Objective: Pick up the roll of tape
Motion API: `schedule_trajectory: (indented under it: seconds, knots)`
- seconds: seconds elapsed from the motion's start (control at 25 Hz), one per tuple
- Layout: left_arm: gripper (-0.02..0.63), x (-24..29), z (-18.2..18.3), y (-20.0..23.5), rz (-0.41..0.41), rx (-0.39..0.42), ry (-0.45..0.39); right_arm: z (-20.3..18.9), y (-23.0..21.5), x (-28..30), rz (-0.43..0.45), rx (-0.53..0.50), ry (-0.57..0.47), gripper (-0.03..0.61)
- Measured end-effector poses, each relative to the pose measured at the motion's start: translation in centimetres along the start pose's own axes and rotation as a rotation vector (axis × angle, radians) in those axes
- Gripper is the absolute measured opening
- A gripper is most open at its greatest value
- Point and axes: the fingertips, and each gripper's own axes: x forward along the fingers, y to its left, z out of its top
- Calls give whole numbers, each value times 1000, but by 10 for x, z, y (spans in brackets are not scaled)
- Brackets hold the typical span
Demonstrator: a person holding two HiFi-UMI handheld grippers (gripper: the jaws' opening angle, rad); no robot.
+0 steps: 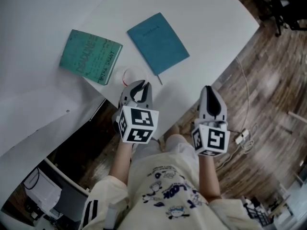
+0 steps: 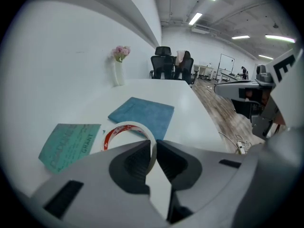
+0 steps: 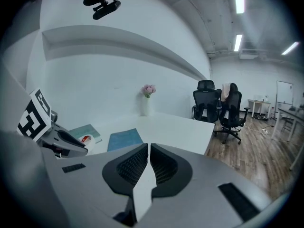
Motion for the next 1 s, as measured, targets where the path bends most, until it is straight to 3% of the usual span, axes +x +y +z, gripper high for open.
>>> schedule_trajectory:
  seconds: [0.52, 1.0]
  knots:
    - [40, -107, 88, 29, 115, -19, -326, 86, 22, -40, 7, -34, -202, 18]
    - [40, -192, 125, 41, 219, -10, -518, 142, 39, -76, -3, -34, -341, 18]
